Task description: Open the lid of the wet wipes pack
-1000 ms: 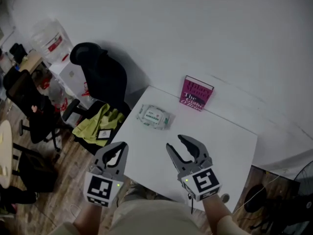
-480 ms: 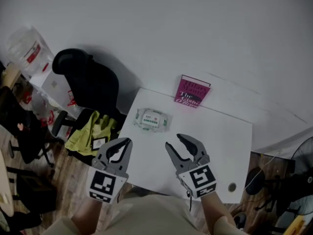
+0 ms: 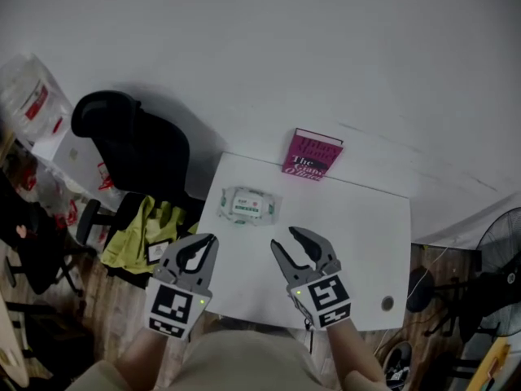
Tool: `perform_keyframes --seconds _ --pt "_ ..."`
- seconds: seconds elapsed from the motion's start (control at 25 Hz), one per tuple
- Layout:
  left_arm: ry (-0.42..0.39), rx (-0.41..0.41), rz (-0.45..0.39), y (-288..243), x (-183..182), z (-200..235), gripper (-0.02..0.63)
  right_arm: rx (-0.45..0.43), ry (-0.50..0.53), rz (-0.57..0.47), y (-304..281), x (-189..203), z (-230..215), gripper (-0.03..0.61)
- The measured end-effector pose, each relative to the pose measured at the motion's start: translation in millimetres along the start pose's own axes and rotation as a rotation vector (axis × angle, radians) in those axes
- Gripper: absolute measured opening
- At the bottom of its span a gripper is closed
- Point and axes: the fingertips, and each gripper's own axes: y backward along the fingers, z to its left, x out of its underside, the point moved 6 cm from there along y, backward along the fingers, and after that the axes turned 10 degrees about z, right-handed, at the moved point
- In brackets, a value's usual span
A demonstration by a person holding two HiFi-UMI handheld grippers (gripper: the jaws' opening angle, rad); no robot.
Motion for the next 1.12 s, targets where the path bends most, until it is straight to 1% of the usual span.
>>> perform_keyframes --seconds 0.2,0.36,0.48,0.64,0.76,0.92,1.0,1.12 --pt "0.006 0.016 0.015 -10.9 8.5 8.1 0.026 0.017 0.053 0.046 -18.4 2.1 -2.1 0.173" --pt "-0.004 0.009 0.022 -27.1 9.3 19.5 0.026 0.036 0.142 0.066 -38.1 -8.1 -7.1 0.175" --pt "-0.012 0.007 0.036 -44.7 10.9 28.1 0.026 0.033 0.19 0.095 -60.9 -9.3 -11.4 0.173" --pt "0.006 0.009 0.063 -71.6 18.9 39.6 0.026 0.044 0.245 0.148 -97.8 0.0 -18.0 0.173" --pt "0.007 0.006 0.105 -95.3 31.8 47.5 0.026 0.034 0.25 0.186 -127.3 13.0 -22.0 0.173" --pt "-0.07 -0.016 0.192 -131.5 60.2 51.3 0.026 0.02 0.235 0.252 -165.2 40.0 -28.7 0.173" --pt "-0.085 0.0 0.237 -150.0 75.6 51.9 0.026 0.007 0.235 0.284 -182.5 52.0 -29.5 0.173" --pt "-0.071 0.033 0.287 -176.5 96.9 53.3 0.026 -0.016 0.252 0.327 -207.0 69.1 -28.1 0.173"
